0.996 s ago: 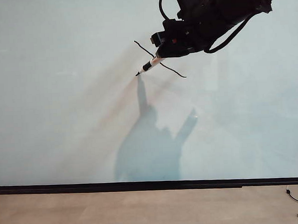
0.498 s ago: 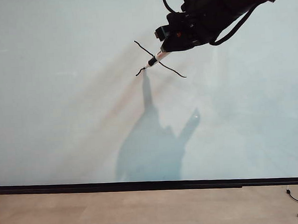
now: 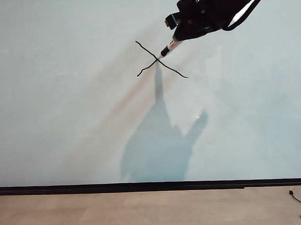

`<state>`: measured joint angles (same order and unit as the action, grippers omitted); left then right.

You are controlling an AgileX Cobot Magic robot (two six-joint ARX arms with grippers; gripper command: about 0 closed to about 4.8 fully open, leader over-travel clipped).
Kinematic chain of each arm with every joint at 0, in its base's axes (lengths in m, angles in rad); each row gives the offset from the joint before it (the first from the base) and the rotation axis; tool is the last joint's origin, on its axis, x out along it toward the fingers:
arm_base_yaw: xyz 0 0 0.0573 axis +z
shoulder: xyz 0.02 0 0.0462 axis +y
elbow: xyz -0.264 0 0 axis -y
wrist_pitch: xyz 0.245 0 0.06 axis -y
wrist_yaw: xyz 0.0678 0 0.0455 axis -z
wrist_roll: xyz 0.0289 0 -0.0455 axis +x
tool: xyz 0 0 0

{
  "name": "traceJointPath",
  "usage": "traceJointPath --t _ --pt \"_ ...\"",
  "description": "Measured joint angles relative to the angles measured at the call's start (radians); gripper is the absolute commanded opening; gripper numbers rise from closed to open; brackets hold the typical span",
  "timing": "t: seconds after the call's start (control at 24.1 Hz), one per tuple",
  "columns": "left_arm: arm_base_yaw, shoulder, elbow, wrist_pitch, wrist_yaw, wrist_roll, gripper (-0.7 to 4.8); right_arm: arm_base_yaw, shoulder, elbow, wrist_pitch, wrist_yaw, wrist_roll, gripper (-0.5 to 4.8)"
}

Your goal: Pick up the pen on the shelf to the right of the whiteboard and draw a cross mark.

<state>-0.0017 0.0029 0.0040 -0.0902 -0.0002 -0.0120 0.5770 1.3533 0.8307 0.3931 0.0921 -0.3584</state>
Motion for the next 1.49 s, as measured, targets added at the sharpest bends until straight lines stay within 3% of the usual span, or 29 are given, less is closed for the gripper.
traceJointPath --t 0.75,1.2,1.33,1.49 --pt "0.000 0.000 0.000 0.000 0.000 0.000 -0.05 -0.016 -0.114 -0.005 -0.063 0.085 -0.031 -0.04" --pt "0.000 0.000 0.000 0.000 0.000 0.000 -0.04 -0.018 -0.201 -0.011 -0.148 0.080 -0.021 -0.04" --pt "0.000 0.000 0.000 0.000 0.000 0.000 -0.04 0.098 -0.348 -0.120 -0.165 0.098 -0.014 -0.05" --pt "0.000 0.000 0.000 0.000 0.000 0.000 -0.05 0.090 -0.548 -0.297 -0.180 0.142 0.091 -0.05"
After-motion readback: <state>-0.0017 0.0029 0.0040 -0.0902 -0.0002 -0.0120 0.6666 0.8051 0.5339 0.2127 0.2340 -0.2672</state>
